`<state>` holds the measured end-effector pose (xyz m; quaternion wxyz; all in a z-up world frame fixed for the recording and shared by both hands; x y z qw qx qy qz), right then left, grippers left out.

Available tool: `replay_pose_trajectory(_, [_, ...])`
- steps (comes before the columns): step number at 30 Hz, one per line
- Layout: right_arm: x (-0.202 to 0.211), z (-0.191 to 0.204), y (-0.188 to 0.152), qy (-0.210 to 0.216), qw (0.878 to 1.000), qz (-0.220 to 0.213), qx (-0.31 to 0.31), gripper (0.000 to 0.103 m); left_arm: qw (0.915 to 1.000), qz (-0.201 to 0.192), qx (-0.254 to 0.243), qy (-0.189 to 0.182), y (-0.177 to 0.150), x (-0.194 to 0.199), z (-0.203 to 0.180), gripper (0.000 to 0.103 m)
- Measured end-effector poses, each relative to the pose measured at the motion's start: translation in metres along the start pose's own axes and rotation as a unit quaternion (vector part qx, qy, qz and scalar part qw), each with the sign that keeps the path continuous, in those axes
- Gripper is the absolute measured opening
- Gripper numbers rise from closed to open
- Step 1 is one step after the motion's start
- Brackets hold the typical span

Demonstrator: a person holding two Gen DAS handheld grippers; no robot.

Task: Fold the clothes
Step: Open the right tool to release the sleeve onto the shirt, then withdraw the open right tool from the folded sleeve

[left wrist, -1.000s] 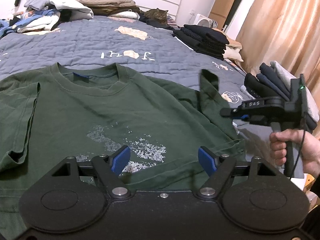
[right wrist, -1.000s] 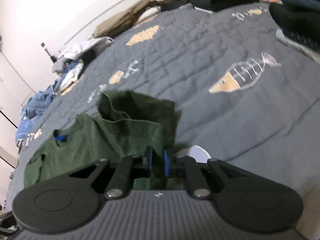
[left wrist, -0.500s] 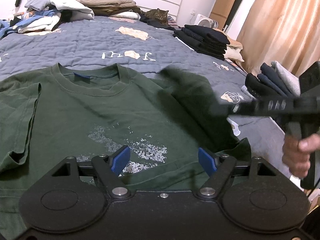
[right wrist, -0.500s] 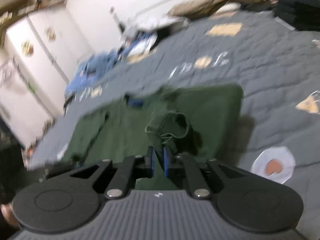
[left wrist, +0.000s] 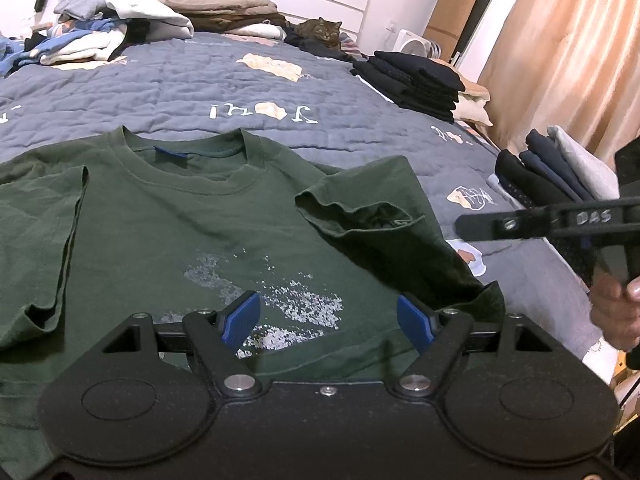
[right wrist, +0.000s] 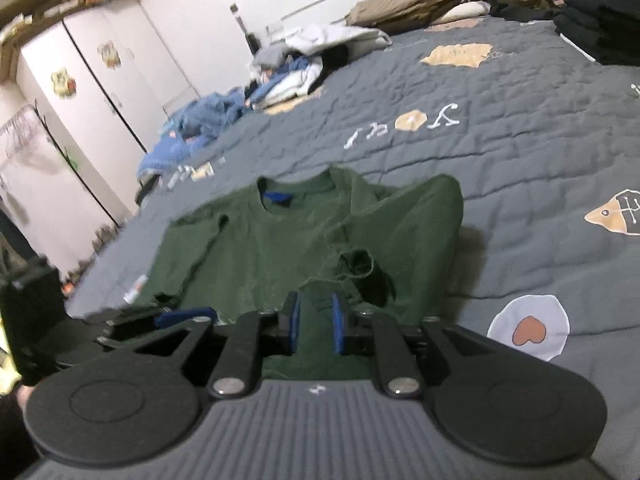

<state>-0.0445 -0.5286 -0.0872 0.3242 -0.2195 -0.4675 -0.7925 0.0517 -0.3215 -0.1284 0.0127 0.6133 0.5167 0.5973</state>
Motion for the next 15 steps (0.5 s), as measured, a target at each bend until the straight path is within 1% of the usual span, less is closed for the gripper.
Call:
replay_pose_trajectory(2, [0.007,-0.002,0.004,0.010,1.000,-0.020,-0.010,0.021,1.0000,0.000,0.001,0.001,0.000,0.000,0.001,0.074])
replay_pose_trajectory(4, [0.006,-0.006,0.006,-0.016,0.999,-0.034,-0.008,0.028,1.0000,0.001,-0.001,0.003,0.000,-0.001,0.000,0.074])
replay_pose_trajectory(6, [-0.008,-0.010,0.002,-0.035,0.999,-0.017,-0.001,0.031,1.0000,0.003,-0.004,0.004,-0.001,-0.002,-0.001,0.074])
replay_pose_trajectory(11, [-0.041,-0.019,-0.007,-0.082,0.996,0.025,0.019,0.032,0.9999,0.006,-0.010,0.004,-0.004,-0.003,-0.004,0.075])
replay_pose_trajectory(14, [-0.052,-0.006,-0.017,-0.102,0.991,0.046,0.072,0.036,0.9999,0.006,-0.009,0.005,-0.004,-0.003,-0.003,0.075])
replay_pose_trajectory(15, [-0.053,-0.001,-0.020,-0.107,0.989,0.050,0.090,0.039,0.9999,0.007,-0.008,0.005,-0.004,-0.003,-0.002,0.075])
Point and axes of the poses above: each gripper's, at about its wrist camera, not at the fingertips, and x roughly against the way its jaws point, z to its left, y to its top, the point moved 6 cm from there along -x, roughly the way its jaws point, and after that the axes turned 8 degrees about z, right-handed, at the moved point
